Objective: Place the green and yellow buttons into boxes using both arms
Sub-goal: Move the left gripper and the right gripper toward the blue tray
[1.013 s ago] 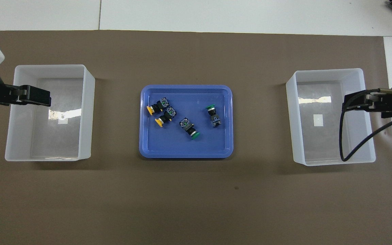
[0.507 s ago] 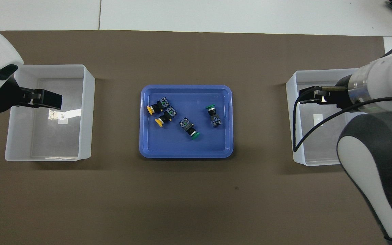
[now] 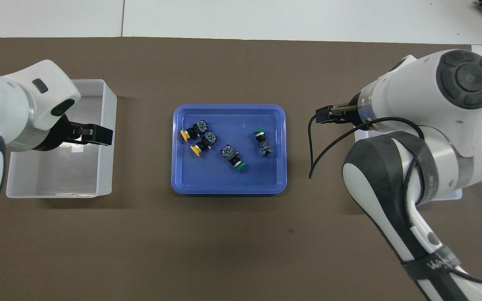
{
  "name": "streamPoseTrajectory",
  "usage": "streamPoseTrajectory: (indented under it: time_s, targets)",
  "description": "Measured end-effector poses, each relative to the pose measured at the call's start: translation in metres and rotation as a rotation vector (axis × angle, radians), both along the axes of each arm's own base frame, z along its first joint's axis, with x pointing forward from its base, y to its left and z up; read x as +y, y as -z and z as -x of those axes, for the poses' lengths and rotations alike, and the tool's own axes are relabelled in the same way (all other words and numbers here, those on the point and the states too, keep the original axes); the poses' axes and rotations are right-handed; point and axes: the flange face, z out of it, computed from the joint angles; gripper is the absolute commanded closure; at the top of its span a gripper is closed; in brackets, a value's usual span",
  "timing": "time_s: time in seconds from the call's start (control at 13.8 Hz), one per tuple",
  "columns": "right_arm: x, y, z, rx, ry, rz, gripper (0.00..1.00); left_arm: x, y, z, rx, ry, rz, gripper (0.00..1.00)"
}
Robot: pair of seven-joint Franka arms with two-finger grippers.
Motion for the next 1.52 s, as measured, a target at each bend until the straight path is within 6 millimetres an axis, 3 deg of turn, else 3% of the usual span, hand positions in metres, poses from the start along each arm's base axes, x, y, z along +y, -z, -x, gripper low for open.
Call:
streamPoseTrajectory:
  time_s: [0.43, 0.8, 1.09, 1.3, 1.52]
  targets:
    - [0.079, 0.061, 0.000, 0.000, -0.117, -0.009, 0.00, -0.069, 0.064, 0.003, -0.032, -0.097, 0.031, 0.00]
    - [0.103, 0.106, 0.011, -0.004, -0.157, -0.014, 0.00, -0.101, 0.108, -0.011, -0.064, -0.121, 0.057, 0.00]
    - [0.116, 0.135, 0.028, -0.001, -0.186, -0.013, 0.01, -0.105, 0.124, -0.012, -0.092, -0.127, 0.074, 0.00]
    - [0.127, 0.151, 0.036, -0.010, -0.208, -0.018, 0.16, -0.105, 0.131, -0.013, -0.118, -0.137, 0.107, 0.00]
    - [0.142, 0.177, 0.045, -0.023, -0.235, -0.027, 0.32, -0.113, 0.154, -0.015, -0.130, -0.129, 0.119, 0.00]
